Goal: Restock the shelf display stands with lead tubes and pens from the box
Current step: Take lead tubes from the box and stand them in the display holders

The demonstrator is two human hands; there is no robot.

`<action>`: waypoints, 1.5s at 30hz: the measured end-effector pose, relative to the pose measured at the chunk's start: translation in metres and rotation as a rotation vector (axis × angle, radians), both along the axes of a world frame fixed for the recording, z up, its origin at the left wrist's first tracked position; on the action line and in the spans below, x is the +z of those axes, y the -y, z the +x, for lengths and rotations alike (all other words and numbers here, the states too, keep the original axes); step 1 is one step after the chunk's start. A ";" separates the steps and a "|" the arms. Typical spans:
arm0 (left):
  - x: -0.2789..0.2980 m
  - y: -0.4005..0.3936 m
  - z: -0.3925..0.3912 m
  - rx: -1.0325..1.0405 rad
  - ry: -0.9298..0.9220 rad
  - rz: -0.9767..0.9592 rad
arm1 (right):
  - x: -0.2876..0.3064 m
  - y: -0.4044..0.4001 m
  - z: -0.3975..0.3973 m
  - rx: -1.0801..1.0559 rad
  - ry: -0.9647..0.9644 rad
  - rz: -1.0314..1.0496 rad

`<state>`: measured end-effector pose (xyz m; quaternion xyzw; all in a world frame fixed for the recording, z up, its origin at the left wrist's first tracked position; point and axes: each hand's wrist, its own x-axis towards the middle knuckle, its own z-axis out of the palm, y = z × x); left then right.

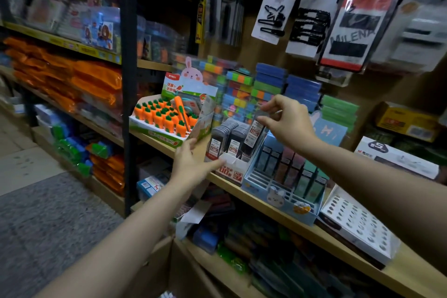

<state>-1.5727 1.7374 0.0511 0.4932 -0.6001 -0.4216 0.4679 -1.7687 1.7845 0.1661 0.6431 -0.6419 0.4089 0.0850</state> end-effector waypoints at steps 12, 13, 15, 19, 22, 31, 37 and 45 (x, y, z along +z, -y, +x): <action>-0.017 0.005 -0.022 -0.060 -0.024 -0.054 | -0.036 0.013 0.007 -0.069 -0.345 0.103; -0.018 0.005 -0.023 -0.060 -0.022 -0.057 | -0.038 0.012 0.008 -0.087 -0.379 0.090; -0.021 0.006 -0.024 -0.056 -0.003 -0.061 | -0.039 0.011 0.009 -0.106 -0.434 0.093; -0.021 0.004 -0.023 -0.091 0.012 -0.053 | -0.037 0.002 0.008 -0.101 -0.404 0.086; -0.019 -0.001 -0.017 -0.137 -0.008 -0.062 | -0.036 -0.017 0.008 -0.046 -0.249 -0.029; -0.064 -0.056 0.043 -0.214 0.221 -0.005 | -0.158 -0.102 0.068 0.419 0.106 0.267; -0.175 -0.121 0.120 0.036 0.486 0.374 | -0.274 -0.098 0.098 0.436 0.154 0.825; -0.307 -0.199 0.107 0.386 0.446 0.829 | -0.405 -0.127 0.126 0.461 -0.111 1.095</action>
